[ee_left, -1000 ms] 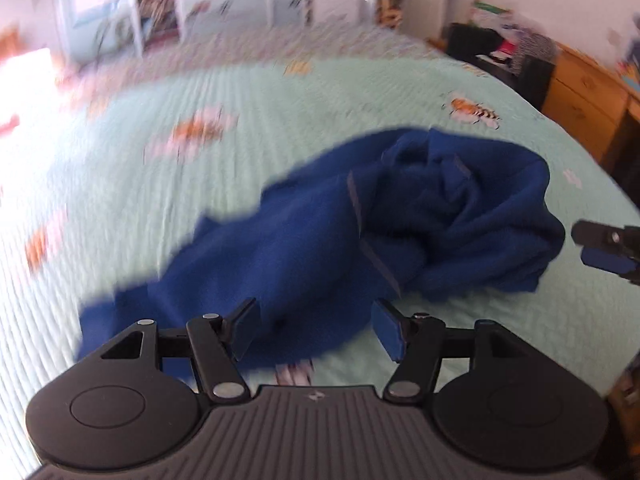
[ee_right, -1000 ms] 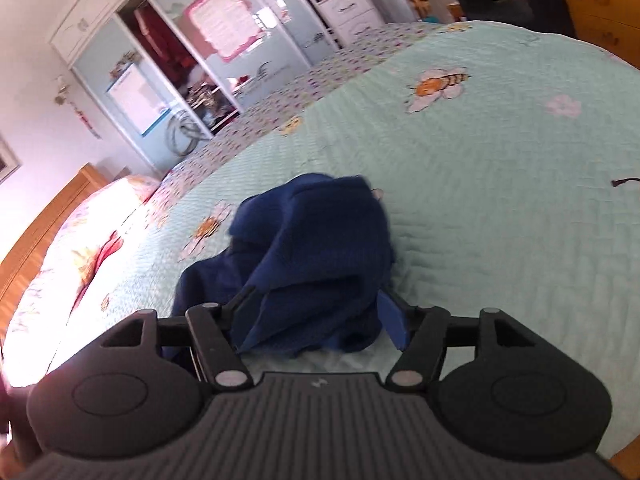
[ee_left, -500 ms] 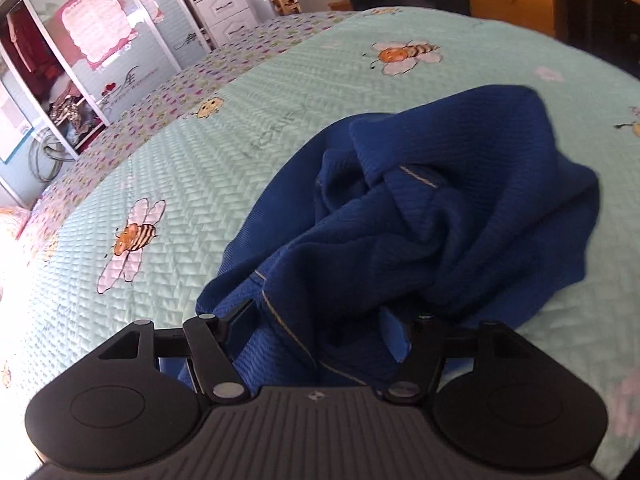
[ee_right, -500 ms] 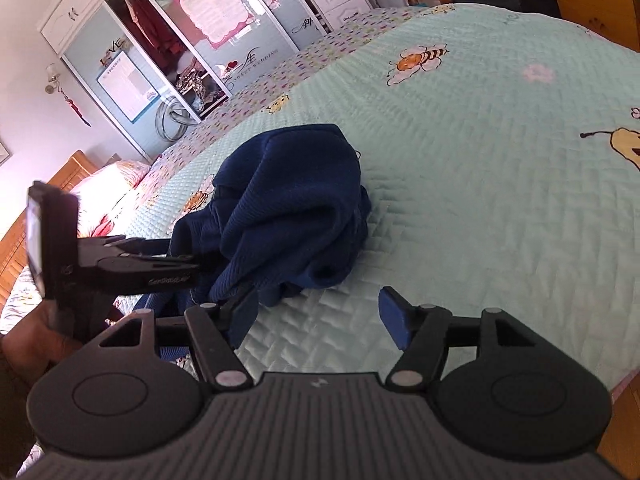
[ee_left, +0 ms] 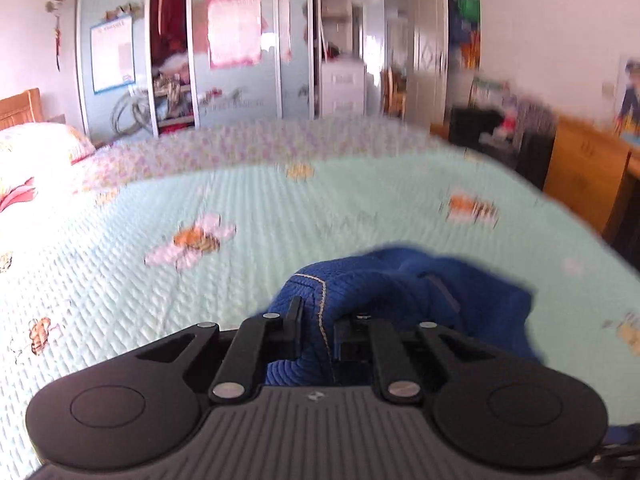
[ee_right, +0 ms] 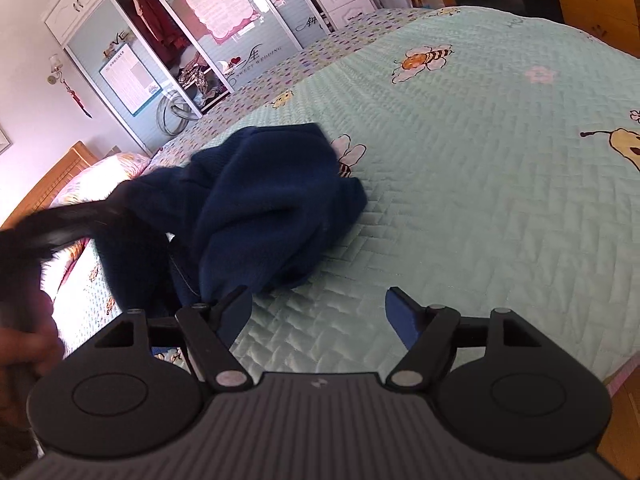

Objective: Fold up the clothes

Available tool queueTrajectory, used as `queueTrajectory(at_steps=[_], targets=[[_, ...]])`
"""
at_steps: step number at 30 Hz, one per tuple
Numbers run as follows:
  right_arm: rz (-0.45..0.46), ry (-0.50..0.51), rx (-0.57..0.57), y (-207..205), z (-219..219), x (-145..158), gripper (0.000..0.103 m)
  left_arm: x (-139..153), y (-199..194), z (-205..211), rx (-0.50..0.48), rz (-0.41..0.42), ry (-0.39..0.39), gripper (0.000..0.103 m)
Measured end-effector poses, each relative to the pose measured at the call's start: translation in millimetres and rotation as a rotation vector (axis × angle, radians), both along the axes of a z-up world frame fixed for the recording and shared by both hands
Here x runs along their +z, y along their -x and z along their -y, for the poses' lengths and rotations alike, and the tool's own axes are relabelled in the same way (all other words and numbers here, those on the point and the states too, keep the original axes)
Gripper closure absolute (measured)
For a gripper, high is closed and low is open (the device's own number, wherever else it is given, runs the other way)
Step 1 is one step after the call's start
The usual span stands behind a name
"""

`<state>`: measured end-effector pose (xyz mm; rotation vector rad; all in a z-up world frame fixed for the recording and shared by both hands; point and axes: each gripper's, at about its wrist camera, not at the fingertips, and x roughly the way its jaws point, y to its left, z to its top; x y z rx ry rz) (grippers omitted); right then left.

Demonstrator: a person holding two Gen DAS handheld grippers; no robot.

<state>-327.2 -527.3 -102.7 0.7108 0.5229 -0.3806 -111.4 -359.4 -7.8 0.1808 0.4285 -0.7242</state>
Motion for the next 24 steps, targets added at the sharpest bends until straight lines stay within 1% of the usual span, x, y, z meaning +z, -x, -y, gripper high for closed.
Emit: queueTrajectory(at_steps=[1,2,3,4,5,10,12,14,15,19,20,22,24], targets=[[-0.001,-0.001,0.000,0,0,-1,0.029,11,10,-10,-0.023,0.030,0.022,0.090],[-0.002,-0.003,-0.001,0,0,-1,0.029,17,19,-17,-0.046,0.054,0.028,0.090],[-0.002,-0.005,-0.002,0,0,-2,0.029,18,26,-23,-0.062,0.065,0.016,0.090],[-0.001,-0.010,-0.005,0,1,-2,0.029,16,31,-28,-0.072,0.060,-0.005,0.090],[0.001,-0.015,-0.009,0,2,-3,0.029,10,32,-32,-0.078,0.040,-0.026,0.090],[0.011,-0.058,-0.019,-5,14,-2,0.027,-39,31,-50,-0.057,-0.121,-0.144,0.090],[0.014,-0.061,-0.018,-11,21,3,0.026,-49,32,-56,-0.066,-0.153,-0.174,0.090],[0.019,-0.046,-0.011,-23,27,11,0.023,-55,34,-58,-0.073,-0.152,-0.190,0.090],[0.021,-0.027,0.006,-33,30,16,0.021,-56,35,-59,-0.076,-0.156,-0.189,0.090],[0.009,0.102,0.179,-92,25,41,0.021,-62,39,-60,-0.105,-0.180,-0.182,0.090],[-0.005,0.152,0.225,-108,20,47,0.021,-63,41,-60,-0.119,-0.187,-0.180,0.090],[-0.039,0.296,0.315,-144,3,57,0.021,-65,48,-58,-0.155,-0.191,-0.180,0.089],[-0.092,0.411,0.399,-176,-8,56,0.021,-67,53,-57,-0.176,-0.194,-0.187,0.089]])
